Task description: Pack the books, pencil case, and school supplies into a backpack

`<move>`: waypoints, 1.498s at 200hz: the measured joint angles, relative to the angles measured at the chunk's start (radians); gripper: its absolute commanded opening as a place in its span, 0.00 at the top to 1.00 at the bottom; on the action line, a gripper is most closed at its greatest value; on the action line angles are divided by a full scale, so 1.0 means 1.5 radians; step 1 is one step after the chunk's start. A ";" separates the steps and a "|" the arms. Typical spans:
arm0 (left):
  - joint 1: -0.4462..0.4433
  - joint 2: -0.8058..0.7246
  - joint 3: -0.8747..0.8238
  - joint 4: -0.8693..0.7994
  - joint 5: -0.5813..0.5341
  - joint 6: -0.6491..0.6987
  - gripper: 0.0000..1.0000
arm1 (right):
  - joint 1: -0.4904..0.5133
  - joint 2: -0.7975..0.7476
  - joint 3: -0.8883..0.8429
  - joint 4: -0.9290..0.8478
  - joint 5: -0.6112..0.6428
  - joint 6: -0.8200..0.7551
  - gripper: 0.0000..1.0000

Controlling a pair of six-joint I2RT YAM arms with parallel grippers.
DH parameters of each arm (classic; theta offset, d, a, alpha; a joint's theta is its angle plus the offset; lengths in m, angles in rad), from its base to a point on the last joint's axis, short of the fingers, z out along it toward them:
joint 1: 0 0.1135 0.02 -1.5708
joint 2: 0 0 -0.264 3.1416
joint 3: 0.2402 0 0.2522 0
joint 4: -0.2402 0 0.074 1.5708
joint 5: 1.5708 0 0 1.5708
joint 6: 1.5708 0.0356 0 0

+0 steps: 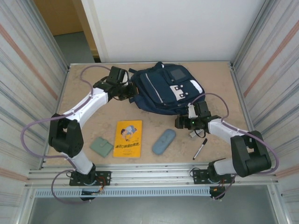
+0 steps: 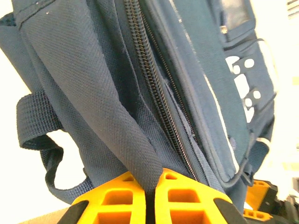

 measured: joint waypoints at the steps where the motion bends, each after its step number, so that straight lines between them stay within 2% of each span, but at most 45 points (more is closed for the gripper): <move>1: 0.000 -0.001 0.000 0.000 0.000 0.001 1.00 | 0.000 0.001 0.001 0.002 -0.001 0.000 0.25; 64: 0.000 -0.054 0.034 -0.007 0.032 0.008 1.00 | 0.007 0.062 0.018 0.134 -0.040 -0.010 0.35; 89: 0.000 -0.054 0.034 -0.012 0.045 0.008 1.00 | 0.031 0.095 0.030 0.160 -0.055 -0.010 0.52; 110: 0.004 -0.054 0.034 -0.012 0.050 0.008 1.00 | 0.045 0.107 0.040 0.179 -0.058 -0.007 0.61; 132: 0.010 -0.054 0.034 -0.012 0.052 0.011 1.00 | 0.044 0.107 0.045 0.184 -0.068 -0.009 0.73; 155: 0.010 -0.054 0.033 -0.012 0.050 0.015 1.00 | 0.050 0.106 0.058 0.169 -0.068 -0.019 0.79; 177: 0.014 -0.056 0.025 -0.007 0.050 0.015 1.00 | 0.062 0.093 0.058 0.153 -0.067 -0.038 0.91; 215: 0.017 -0.064 -0.032 0.024 0.064 -0.011 1.00 | 0.106 0.054 0.057 0.127 -0.068 -0.091 1.00; 259: 0.010 -0.064 -0.085 0.080 0.064 -0.052 1.00 | 0.138 0.028 0.061 0.101 -0.071 -0.126 0.99; 299: -0.058 -0.045 -0.140 0.158 0.024 -0.100 1.00 | 0.199 0.030 0.100 0.068 -0.051 -0.124 0.93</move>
